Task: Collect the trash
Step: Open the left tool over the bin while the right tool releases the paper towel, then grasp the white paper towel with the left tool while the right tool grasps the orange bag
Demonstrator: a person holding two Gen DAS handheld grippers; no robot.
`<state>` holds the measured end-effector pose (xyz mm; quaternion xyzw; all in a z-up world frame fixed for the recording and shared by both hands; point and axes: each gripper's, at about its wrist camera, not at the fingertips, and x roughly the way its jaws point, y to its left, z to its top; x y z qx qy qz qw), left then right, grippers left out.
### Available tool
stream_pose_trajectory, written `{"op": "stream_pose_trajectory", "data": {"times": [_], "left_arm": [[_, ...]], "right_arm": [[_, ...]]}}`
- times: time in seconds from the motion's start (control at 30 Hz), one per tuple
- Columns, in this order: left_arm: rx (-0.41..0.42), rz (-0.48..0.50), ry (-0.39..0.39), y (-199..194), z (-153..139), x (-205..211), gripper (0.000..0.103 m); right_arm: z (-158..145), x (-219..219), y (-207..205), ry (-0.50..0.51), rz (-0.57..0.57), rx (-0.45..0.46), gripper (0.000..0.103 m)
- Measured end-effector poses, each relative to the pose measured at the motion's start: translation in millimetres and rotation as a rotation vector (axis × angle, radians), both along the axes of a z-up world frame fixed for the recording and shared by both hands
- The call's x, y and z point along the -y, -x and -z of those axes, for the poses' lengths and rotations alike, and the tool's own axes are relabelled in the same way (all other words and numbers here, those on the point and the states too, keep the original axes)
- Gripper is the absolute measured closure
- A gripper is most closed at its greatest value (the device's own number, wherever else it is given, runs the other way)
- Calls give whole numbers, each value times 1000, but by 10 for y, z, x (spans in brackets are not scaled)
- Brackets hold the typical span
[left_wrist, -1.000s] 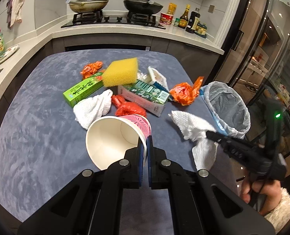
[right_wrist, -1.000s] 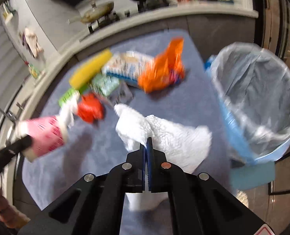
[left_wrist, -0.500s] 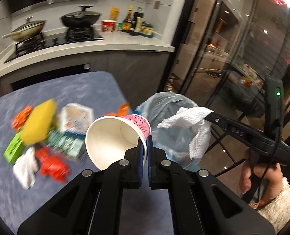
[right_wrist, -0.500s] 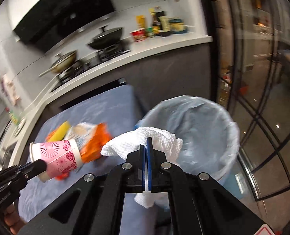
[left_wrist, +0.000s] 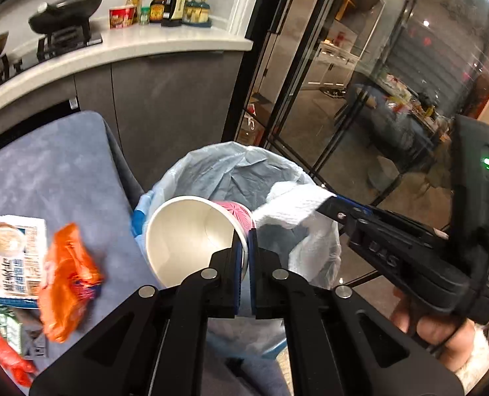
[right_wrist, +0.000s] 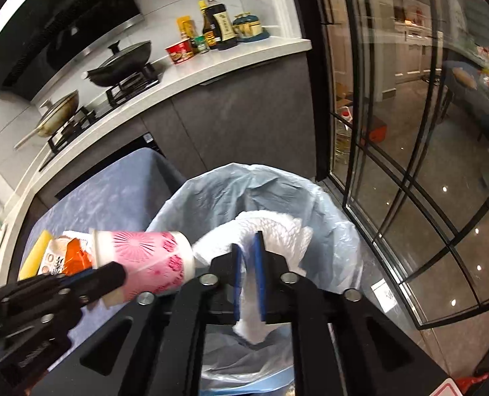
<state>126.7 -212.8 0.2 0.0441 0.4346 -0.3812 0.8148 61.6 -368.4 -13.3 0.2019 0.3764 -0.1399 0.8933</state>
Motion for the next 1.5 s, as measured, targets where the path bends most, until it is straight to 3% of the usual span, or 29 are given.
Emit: {"op": "stream_pose_trajectory", "data": {"times": [0.07, 0.13, 0.17, 0.27, 0.33, 0.6, 0.73, 0.87, 0.9, 0.97, 1.17, 1.37, 1.5], "left_arm": [[-6, 7, 28, 9, 5, 31, 97], [13, 8, 19, 29, 7, 79, 76], [25, 2, 14, 40, 5, 85, 64], [45, -13, 17, 80, -46, 58, 52], [44, -27, 23, 74, -67, 17, 51], [61, -96, 47, 112, -238, -282, 47], [79, -114, 37, 165, -288, -408, 46], [83, -131, 35, 214, -315, -550, 45], [85, -139, 33, 227, -323, -599, 45], [80, -151, 38, 230, -332, -688, 45], [87, -206, 55, 279, -387, -976, 45], [87, -286, 43, 329, -365, -1339, 44], [105, -377, 31, 374, -343, -1739, 33]], "right_arm": [[-8, 16, 37, -3, 9, 9, 80], [-19, 9, 61, 19, 13, 13, 70], [-24, 1, 57, 31, 13, 9, 70], [-63, -13, 75, 42, 11, 14, 64], [-47, -20, 47, 56, 8, 2, 56], [-48, -113, 82, 71, 5, -12, 55], [59, -158, 66, 122, 13, -85, 54], [196, -175, 121, 106, 15, -132, 49], [255, -191, 128, 124, 20, -168, 44], [416, -222, 158, 147, 12, -250, 44], [395, -285, 393, 102, 17, -204, 44], [121, -567, 433, 104, -21, -121, 43], [-30, -892, 410, 102, -86, -72, 43]]}}
